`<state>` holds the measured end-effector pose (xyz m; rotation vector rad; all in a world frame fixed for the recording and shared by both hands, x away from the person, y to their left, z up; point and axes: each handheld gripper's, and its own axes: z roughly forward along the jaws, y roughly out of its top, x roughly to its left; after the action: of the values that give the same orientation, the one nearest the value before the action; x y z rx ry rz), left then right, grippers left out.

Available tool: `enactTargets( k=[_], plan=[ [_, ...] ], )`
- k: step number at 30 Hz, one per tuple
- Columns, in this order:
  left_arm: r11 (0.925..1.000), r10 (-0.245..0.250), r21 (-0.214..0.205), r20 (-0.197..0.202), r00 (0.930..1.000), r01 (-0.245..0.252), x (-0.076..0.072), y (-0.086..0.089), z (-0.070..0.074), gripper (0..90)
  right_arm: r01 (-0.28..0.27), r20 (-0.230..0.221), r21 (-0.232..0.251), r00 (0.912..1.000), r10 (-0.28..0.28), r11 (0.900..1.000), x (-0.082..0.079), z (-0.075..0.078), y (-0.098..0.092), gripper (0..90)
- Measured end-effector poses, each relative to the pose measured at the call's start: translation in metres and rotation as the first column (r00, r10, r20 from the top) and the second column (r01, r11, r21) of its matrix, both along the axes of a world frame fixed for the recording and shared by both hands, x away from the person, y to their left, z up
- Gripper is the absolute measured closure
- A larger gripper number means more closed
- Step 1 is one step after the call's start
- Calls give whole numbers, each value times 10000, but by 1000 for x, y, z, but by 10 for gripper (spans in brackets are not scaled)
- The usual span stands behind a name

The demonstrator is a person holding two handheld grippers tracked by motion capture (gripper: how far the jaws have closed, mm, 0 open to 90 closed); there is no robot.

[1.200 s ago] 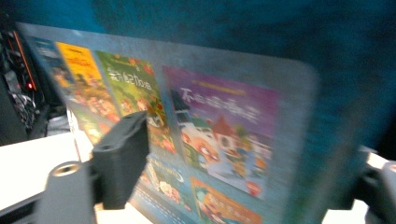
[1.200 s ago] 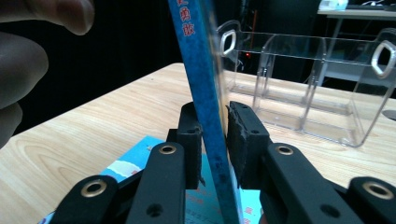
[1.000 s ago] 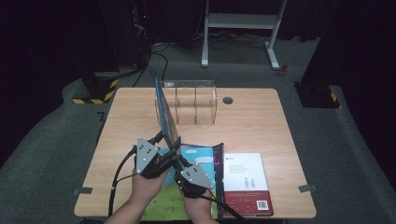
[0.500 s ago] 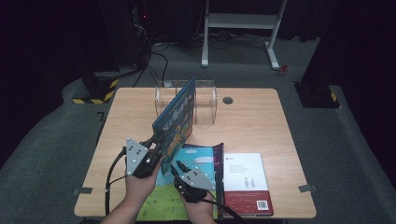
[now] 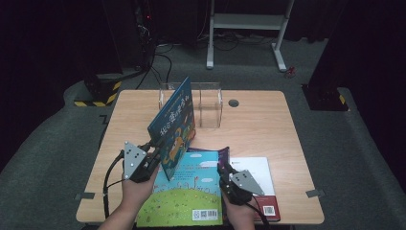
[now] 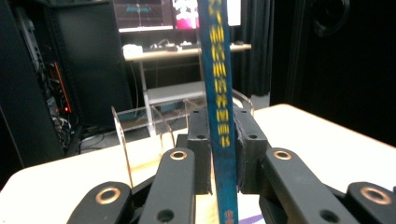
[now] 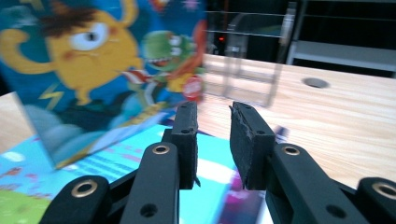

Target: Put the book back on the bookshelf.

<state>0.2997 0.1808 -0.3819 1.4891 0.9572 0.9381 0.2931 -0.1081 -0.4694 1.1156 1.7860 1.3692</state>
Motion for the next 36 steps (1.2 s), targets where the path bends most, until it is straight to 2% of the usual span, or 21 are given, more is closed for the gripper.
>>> enactTargets(
  k=[4, 10, 11, 13, 14, 17, 21, 24, 25, 26, 28, 29, 36],
  plan=[
    [9999, 48, 96, -6, 10000, -48, 2, 2, -3, 788, 274, -105, 276, 9996, -272, 9992, 0, -4, -13, 714],
    [9994, 22, 331, -70, 10000, -20, 7, 0, -2, 782, 174, 129, 257, 9998, -177, 9995, -2, -2, -15, 713],
    [9991, 46, 417, -223, 9997, -36, 9, 0, -3, 777, 162, 119, 258, 9998, -165, 9995, -3, -2, -15, 713],
    [9985, 36, 548, -795, 9968, 7, 17, -1, -10, 754, 172, 87, 298, 9998, -175, 9994, -3, -2, -17, 713],
    [9980, 68, 631, -920, 9957, -10, 20, -1, -15, 750, 174, 73, 341, 9998, -176, 9993, -3, -2, -17, 713],
    [9974, 295, 686, -983, 9947, -228, 24, 0, -23, 758, 217, 72, 375, 9997, -220, 9991, -4, -2, -20, 713],
    [9992, -148, 361, -1298, 9914, 197, 30, 5, -19, 793, 259, 31, 445, 9997, -261, 9987, -3, -3, -23, 713],
    [9985, -218, 477, -1185, 9927, 277, 32, 1, -16, 817, 239, 36, 445, 9997, -241, 9987, -4, -3, -23, 713],
    [9961, -193, 837, -1000, 9948, 277, 32, -2, -15, 830, 229, 35, 424, 9997, -231, 9988, -4, -3, -23, 713],
    [9892, -42, 1458, -729, 9973, 148, 31, -7, -14, 830, 208, 53, 391, 9998, -210, 9990, -4, -3, -23, 714],
    [9841, -83, 1767, -571, 9983, 183, 32, -10, -11, 832, 196, 117, 366, 9997, -200, 9991, -5, -3, -24, 714],
    [9828, -195, 1822, -588, 9981, 299, 33, -10, -8, 832, 200, 95, 393, 9997, -204, 9990, -5, -3, -24, 714],
    [9903, -370, 1314, -633, 9973, 451, 38, -5, 5, 832, 167, 93, 401, 9998, -171, 9991, -5, -3, -25, 718]
  ],
)
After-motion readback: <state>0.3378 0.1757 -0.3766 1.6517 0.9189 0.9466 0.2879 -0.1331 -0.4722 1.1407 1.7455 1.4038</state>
